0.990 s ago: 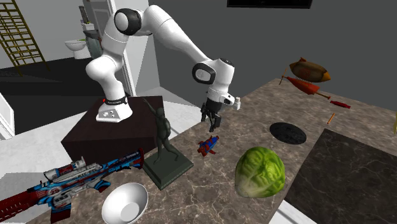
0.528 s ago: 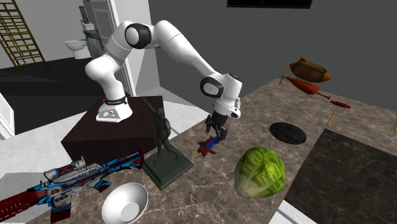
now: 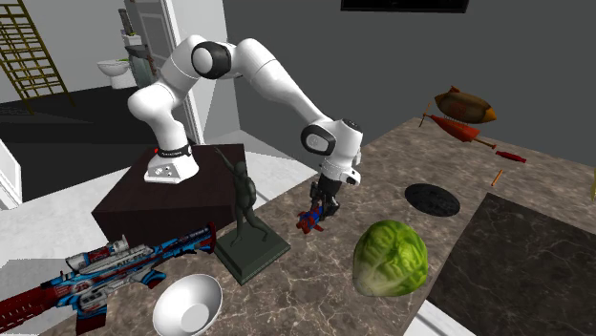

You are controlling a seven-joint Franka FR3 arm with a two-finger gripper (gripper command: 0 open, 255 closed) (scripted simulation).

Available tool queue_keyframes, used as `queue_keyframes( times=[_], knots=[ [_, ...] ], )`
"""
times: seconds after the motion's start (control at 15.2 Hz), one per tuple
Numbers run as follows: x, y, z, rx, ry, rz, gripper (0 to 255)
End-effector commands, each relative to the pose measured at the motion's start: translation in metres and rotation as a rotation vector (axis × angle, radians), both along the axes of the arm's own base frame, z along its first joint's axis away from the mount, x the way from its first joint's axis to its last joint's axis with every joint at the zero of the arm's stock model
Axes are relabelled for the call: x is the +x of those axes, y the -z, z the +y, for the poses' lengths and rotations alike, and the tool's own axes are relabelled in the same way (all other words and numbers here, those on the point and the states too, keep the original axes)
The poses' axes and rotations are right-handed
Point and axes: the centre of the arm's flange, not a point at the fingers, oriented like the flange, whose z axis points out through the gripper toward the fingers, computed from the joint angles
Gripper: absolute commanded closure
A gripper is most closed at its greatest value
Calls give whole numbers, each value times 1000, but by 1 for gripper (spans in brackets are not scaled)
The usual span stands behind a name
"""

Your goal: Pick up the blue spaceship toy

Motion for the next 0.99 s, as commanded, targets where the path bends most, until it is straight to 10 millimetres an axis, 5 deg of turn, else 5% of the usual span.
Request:
queue_keyframes(
  times=[0.0,0.46,0.92],
  knots=[
    [0,1,0,0,0,0,255],
    [-1,0,0,0,0,0,255],
    [-1,-37,0,0,0,0,255]
  ],
)
